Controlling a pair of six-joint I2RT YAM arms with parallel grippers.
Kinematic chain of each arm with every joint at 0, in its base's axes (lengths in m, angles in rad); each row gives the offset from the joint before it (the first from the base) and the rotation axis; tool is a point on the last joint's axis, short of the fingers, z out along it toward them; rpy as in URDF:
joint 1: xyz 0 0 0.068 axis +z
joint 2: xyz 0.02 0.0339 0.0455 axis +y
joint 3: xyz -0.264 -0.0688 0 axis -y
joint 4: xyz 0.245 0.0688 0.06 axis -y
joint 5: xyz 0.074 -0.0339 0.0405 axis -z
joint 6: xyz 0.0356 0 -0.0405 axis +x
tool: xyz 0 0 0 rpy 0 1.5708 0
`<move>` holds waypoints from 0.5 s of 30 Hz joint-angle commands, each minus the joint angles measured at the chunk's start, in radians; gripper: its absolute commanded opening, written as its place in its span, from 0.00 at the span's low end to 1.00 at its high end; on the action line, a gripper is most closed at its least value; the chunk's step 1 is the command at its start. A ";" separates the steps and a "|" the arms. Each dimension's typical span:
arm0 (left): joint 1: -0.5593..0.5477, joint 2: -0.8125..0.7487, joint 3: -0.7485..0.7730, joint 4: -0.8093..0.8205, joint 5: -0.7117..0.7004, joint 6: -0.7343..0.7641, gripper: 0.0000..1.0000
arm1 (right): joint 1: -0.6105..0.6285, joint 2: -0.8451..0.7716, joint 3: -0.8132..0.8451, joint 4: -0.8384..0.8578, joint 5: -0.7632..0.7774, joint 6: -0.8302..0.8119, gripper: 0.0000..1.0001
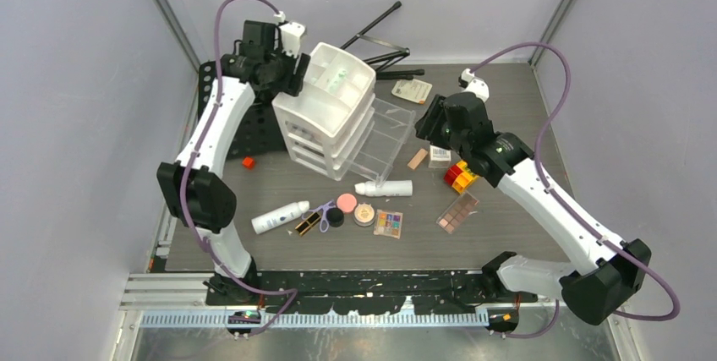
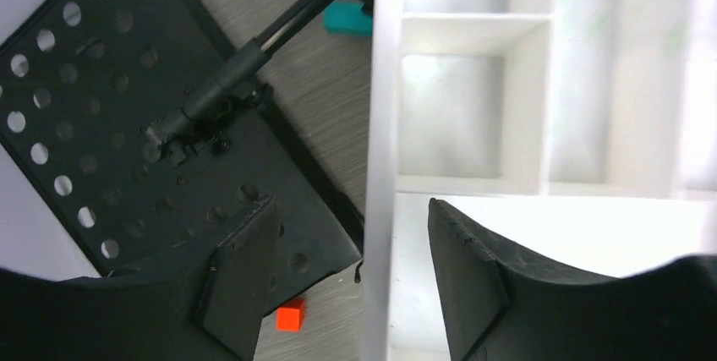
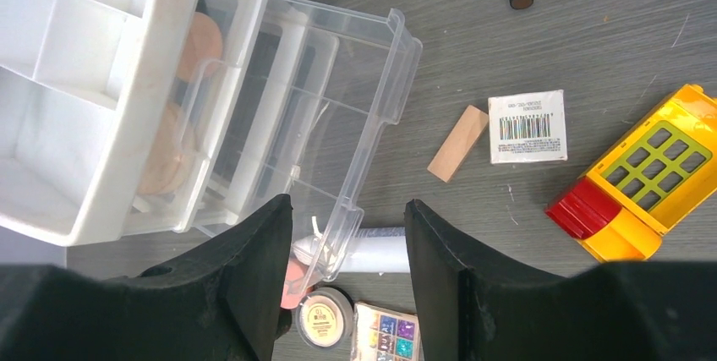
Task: Organize the makeup
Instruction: Pick up the makeup from the corner of the board.
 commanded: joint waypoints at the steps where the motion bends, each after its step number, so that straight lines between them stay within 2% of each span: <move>1: -0.006 -0.120 0.010 0.096 0.105 -0.055 0.67 | -0.002 -0.044 0.001 0.017 0.025 -0.029 0.56; 9: -0.006 -0.225 0.001 0.125 0.123 -0.138 0.71 | -0.004 -0.080 -0.030 -0.009 0.056 -0.047 0.56; 11: -0.005 -0.274 -0.042 0.151 0.090 -0.176 0.72 | -0.004 -0.096 -0.035 -0.027 0.060 -0.059 0.57; 15: -0.006 -0.389 -0.188 0.229 -0.012 -0.316 0.74 | -0.008 -0.142 -0.051 -0.073 0.066 -0.092 0.65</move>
